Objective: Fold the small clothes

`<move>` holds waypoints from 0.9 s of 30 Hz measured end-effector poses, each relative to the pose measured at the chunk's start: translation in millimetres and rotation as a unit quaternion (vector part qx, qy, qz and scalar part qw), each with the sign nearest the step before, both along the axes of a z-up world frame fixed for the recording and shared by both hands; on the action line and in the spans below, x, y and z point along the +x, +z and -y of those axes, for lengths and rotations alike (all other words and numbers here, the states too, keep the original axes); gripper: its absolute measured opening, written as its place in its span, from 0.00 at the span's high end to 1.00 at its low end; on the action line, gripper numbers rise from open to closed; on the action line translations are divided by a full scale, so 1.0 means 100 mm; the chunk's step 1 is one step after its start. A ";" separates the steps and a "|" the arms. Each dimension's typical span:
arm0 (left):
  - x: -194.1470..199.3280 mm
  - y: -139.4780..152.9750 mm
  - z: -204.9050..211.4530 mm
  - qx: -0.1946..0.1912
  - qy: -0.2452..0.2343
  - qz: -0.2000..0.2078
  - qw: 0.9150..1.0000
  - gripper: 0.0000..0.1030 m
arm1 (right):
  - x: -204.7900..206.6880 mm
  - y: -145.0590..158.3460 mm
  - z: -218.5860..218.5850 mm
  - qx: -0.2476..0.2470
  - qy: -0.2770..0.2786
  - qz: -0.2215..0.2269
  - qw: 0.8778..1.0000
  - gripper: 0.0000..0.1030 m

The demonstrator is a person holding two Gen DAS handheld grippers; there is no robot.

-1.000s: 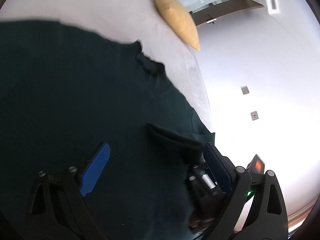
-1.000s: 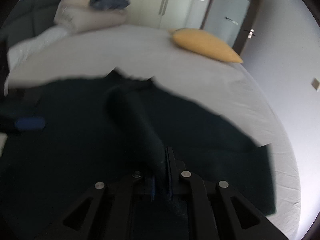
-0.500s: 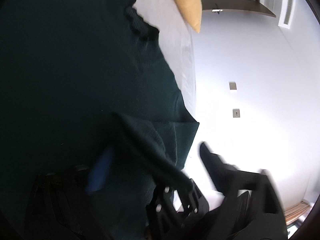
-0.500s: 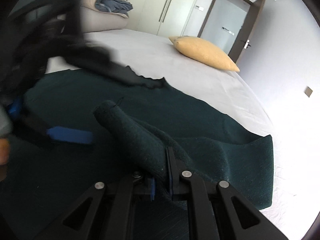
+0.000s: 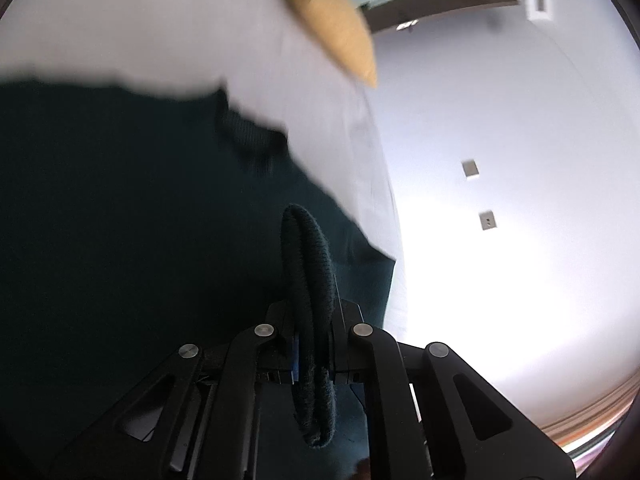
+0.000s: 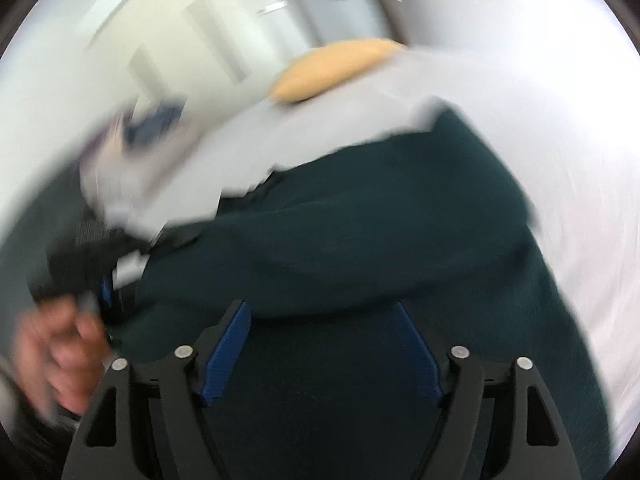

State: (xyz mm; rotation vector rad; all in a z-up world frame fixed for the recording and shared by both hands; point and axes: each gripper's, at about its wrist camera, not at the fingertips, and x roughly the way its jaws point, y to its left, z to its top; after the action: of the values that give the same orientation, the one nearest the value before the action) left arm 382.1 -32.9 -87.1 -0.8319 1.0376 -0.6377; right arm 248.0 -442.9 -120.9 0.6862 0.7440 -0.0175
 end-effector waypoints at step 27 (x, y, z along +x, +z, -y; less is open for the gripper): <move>0.35 -0.70 -0.33 0.042 0.046 -0.010 0.998 0.93 | 0.51 -0.36 1.09 0.314 -0.144 0.072 0.936 0.25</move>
State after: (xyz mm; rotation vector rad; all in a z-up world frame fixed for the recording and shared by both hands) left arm 417.6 0.0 -156.9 -0.8092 1.0320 -0.5048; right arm 299.0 -551.5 -156.5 1.3916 0.4950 0.0037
